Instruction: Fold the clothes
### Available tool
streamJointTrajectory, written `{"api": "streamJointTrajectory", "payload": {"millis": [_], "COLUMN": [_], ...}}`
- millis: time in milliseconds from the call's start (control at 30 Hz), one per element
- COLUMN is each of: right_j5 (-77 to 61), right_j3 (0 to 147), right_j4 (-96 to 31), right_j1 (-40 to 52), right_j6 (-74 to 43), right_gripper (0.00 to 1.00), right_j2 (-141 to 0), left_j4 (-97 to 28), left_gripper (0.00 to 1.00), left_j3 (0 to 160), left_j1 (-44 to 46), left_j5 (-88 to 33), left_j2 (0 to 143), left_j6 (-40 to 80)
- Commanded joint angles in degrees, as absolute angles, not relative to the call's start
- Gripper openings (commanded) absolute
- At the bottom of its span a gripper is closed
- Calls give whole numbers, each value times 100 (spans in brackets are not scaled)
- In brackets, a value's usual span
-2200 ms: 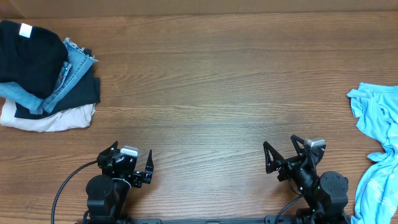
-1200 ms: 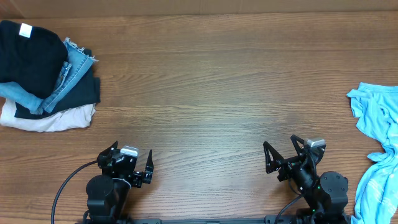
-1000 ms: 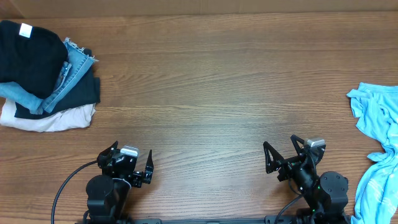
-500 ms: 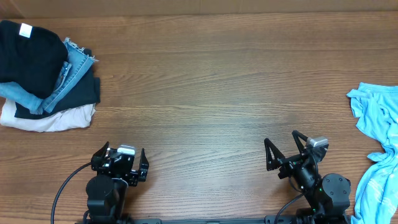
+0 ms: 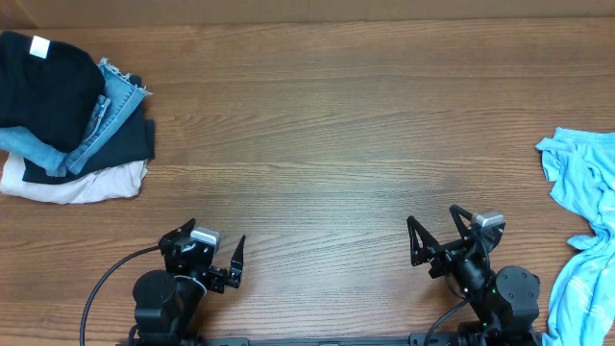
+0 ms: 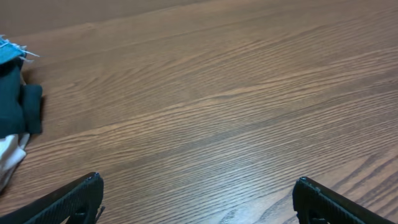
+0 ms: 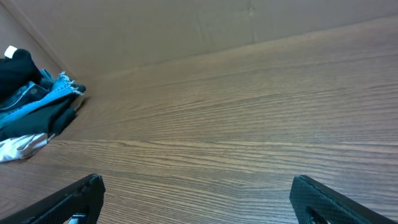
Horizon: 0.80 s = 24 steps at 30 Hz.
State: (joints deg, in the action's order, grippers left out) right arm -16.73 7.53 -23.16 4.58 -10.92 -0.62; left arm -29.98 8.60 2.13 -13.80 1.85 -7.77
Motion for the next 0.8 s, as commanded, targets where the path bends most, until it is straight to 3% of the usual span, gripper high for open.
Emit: {"api": "streamJointTrajectory", "payload": {"millis": [0, 167, 367, 767], "right_j5": [-1704, -1704, -1892, -2239], "right_j3": [755, 755, 755, 755], "right_j4": [-2329, -2327, -2322, -2279], "right_j1": [443, 443, 443, 443], "right_j6": [-1109, -1109, -1116, -1522], "right_gripper": [100, 100, 100, 100], "right_j2": [-23, -23, -23, -23], "left_j4": [-2974, -2976, -2971, -2971], "left_gripper": [100, 100, 100, 100], "left_j3": [825, 825, 825, 829], "left_j1": [187, 187, 187, 187], "left_j5": [-1505, -1509, -1664, -1957], "left_j2": [102, 102, 102, 102], "left_j6": [-659, -464, 849, 1422]}}
